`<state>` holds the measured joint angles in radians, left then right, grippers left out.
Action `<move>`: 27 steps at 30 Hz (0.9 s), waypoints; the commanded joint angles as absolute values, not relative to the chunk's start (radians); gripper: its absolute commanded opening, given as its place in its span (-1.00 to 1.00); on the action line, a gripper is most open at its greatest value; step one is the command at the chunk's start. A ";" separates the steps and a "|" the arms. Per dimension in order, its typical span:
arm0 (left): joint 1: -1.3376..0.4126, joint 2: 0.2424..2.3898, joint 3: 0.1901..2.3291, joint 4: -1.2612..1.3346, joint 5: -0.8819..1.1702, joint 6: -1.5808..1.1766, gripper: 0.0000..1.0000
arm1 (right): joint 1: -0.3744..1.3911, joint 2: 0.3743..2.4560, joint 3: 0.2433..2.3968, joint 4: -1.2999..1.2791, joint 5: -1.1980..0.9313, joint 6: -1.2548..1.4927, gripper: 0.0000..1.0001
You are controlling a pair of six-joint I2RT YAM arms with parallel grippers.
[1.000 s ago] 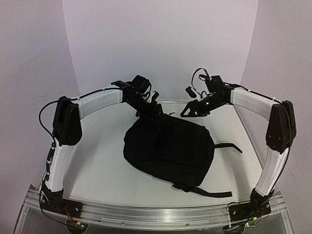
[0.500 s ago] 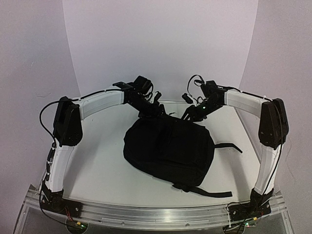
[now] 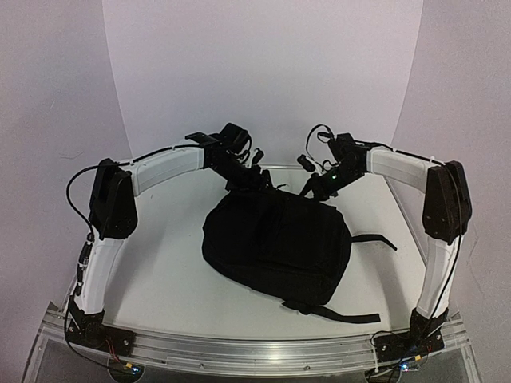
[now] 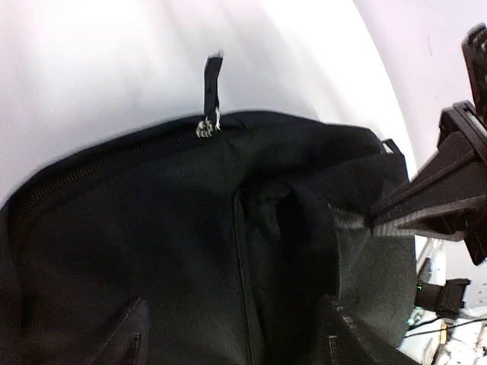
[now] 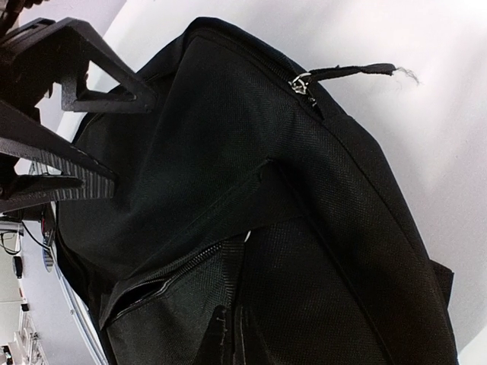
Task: Pack the student bag
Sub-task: Zip the student bag at the center of the board.
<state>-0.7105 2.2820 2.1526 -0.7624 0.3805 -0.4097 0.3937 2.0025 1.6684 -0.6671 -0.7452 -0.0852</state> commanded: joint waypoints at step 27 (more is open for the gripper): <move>-0.655 2.208 1.906 -0.828 0.062 -0.565 -0.30 | 0.530 1.990 1.701 -0.666 -0.490 -0.109 -1.00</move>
